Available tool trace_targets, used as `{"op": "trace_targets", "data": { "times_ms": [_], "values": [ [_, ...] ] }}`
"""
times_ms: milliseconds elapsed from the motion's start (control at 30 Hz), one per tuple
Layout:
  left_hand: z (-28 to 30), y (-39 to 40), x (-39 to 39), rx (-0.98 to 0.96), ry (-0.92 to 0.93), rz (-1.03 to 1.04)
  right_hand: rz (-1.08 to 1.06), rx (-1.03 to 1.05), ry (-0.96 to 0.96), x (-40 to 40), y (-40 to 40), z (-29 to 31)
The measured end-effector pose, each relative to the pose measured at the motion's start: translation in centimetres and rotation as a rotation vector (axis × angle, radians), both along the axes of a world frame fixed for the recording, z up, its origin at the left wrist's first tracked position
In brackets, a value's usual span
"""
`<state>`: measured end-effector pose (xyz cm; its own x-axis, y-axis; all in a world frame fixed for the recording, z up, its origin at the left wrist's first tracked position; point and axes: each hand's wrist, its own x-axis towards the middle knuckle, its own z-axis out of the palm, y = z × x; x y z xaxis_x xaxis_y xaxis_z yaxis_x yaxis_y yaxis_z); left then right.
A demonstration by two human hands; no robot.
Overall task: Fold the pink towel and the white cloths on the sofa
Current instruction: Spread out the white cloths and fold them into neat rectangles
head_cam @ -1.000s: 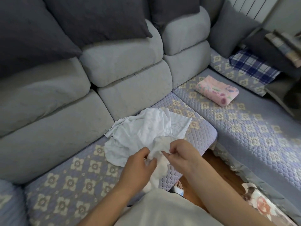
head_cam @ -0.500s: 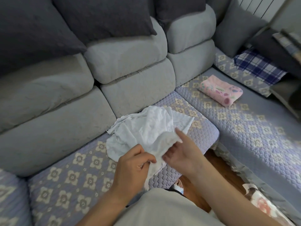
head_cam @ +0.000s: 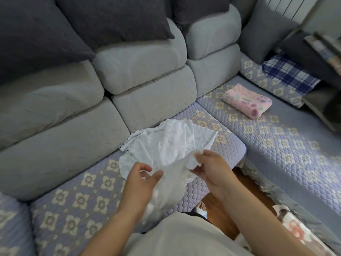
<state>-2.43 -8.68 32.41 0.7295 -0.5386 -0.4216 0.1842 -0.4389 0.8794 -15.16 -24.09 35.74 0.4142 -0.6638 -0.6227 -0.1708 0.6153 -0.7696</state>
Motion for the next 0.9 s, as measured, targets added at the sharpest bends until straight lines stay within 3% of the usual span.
{"op": "trace_targets", "data": {
  "times_ms": [100,167,233,400,467,567,600,700,900],
  "values": [
    [0.3,0.4,1.0,-0.095,0.39,0.16,-0.098,-0.069,0.057,-0.8,-1.3,0.3],
    [0.7,0.7,1.3,-0.172,0.534,0.158,-0.181,-0.05,0.037,-1.4,-2.2,0.0],
    [0.8,0.9,1.5,-0.201,0.58,0.124,-0.228,-0.097,0.072,-1.7,-2.7,-0.4],
    [0.7,1.1,1.4,-0.264,0.601,0.163,-0.402,-0.593,0.328,-2.7,-4.8,-0.1],
    [0.6,1.2,1.4,-0.255,0.567,0.169,-0.623,-0.518,0.293,-3.9,-6.6,0.3],
    [0.2,1.3,1.5,-0.251,0.543,0.231,-0.918,-0.216,0.139,-5.6,-9.4,0.4],
    [0.1,1.3,1.5,-0.278,0.561,0.265,-0.87,-0.222,0.199,-5.8,-9.7,0.4],
    [0.1,1.0,0.9,-0.366,0.585,0.334,-0.458,-0.377,0.374,-3.5,-7.6,0.8],
    [1.6,0.2,-1.6,-0.447,0.698,0.278,0.086,-0.441,0.197,1.3,3.2,1.1]
  ]
}}
